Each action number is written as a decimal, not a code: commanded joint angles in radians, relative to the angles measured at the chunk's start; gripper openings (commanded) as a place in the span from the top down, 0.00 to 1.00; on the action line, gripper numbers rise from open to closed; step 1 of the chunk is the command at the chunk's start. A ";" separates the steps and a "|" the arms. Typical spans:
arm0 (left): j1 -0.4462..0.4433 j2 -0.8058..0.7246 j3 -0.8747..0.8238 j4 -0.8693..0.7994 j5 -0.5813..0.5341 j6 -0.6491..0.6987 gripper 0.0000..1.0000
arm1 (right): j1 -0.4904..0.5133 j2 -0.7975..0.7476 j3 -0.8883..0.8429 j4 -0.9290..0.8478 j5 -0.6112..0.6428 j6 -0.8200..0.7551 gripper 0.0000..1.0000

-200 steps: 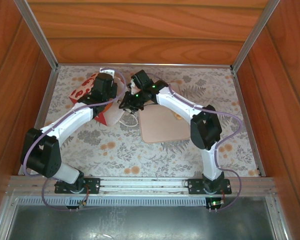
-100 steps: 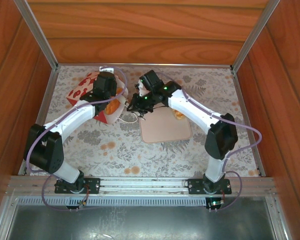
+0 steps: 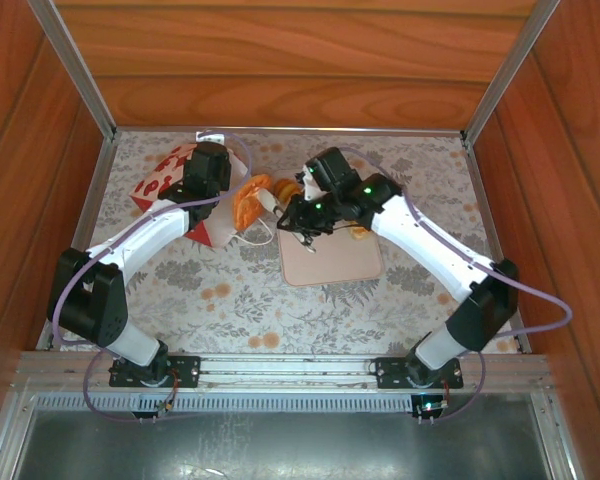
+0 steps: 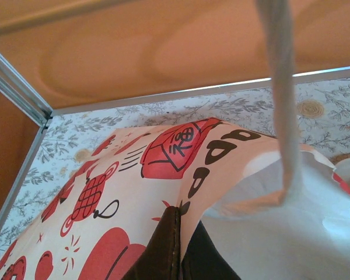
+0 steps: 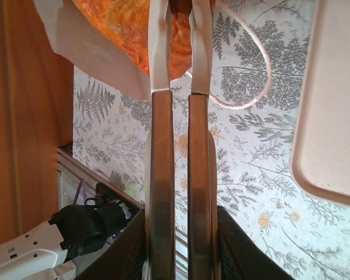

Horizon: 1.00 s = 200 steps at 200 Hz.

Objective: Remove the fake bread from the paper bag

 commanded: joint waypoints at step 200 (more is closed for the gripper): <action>0.011 -0.092 -0.055 0.023 0.033 0.030 1.00 | -0.154 -0.288 -0.456 0.148 0.132 0.300 1.00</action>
